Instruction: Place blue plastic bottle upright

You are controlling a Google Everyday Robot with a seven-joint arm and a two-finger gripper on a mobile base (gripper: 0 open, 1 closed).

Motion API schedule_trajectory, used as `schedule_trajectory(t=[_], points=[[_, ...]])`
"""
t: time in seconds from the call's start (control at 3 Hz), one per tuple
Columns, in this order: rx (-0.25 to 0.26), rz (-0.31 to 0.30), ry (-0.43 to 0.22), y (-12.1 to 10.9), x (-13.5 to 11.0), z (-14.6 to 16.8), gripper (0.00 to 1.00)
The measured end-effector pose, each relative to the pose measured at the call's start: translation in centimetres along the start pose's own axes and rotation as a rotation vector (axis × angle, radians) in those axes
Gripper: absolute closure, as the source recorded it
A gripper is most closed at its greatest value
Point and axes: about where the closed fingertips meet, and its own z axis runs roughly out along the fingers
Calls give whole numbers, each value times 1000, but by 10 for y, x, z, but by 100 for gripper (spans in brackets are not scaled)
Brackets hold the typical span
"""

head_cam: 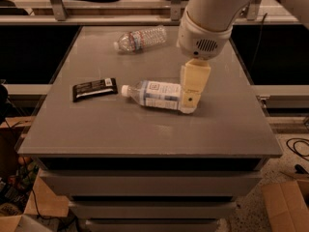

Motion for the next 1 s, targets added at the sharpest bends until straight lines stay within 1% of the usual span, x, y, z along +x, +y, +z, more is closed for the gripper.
schedule_trajectory(t=[0.33,0.67,1.0], points=[[-37,44,71,-7,-10,31,0],[-83,124,167,-15,-19,64,0],[-117,175,231,-24,-33,90,0]])
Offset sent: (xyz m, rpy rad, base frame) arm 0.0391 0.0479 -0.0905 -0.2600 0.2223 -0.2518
